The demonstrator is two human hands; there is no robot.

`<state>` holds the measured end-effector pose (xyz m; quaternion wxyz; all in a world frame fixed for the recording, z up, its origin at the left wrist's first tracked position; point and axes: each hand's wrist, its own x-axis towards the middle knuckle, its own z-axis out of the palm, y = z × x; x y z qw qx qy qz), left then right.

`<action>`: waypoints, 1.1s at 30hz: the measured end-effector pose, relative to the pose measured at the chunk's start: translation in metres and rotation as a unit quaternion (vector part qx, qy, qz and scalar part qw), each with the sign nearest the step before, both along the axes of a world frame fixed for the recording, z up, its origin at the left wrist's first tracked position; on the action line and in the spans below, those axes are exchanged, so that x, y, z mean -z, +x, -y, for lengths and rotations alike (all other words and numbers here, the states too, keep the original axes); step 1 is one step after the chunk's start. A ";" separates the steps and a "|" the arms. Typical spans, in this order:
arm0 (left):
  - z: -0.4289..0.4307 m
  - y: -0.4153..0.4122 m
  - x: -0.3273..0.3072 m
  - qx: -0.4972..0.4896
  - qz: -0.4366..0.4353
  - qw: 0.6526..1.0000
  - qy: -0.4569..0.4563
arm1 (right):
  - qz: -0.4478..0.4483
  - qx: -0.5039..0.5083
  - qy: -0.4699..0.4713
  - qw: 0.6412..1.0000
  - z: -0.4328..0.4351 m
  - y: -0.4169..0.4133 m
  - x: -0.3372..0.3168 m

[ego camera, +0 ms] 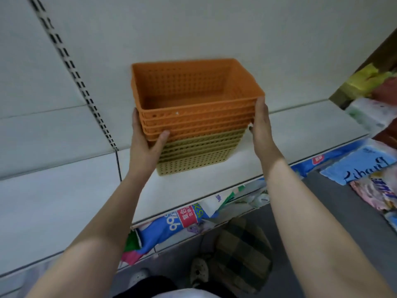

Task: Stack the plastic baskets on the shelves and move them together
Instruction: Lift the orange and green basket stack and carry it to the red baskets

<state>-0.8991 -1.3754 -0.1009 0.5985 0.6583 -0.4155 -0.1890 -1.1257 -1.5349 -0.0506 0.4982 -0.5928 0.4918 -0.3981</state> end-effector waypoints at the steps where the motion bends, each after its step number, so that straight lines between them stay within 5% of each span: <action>1: 0.002 -0.002 0.004 -0.010 -0.003 1.000 0.002 | 0.022 -0.018 0.017 0.999 0.004 0.000 0.010; 6: 0.003 -0.010 0.021 -0.034 -0.035 0.999 -0.003 | 0.044 -0.079 0.081 0.993 0.010 -0.004 0.064; 18: 0.006 0.000 0.053 -0.057 -0.080 0.995 -0.019 | 0.121 -0.112 0.019 0.986 0.031 0.016 0.094; 33: -0.120 -0.047 -0.081 -0.077 -0.100 0.987 -0.100 | 0.134 -0.146 -0.115 0.974 -0.082 -0.016 -0.042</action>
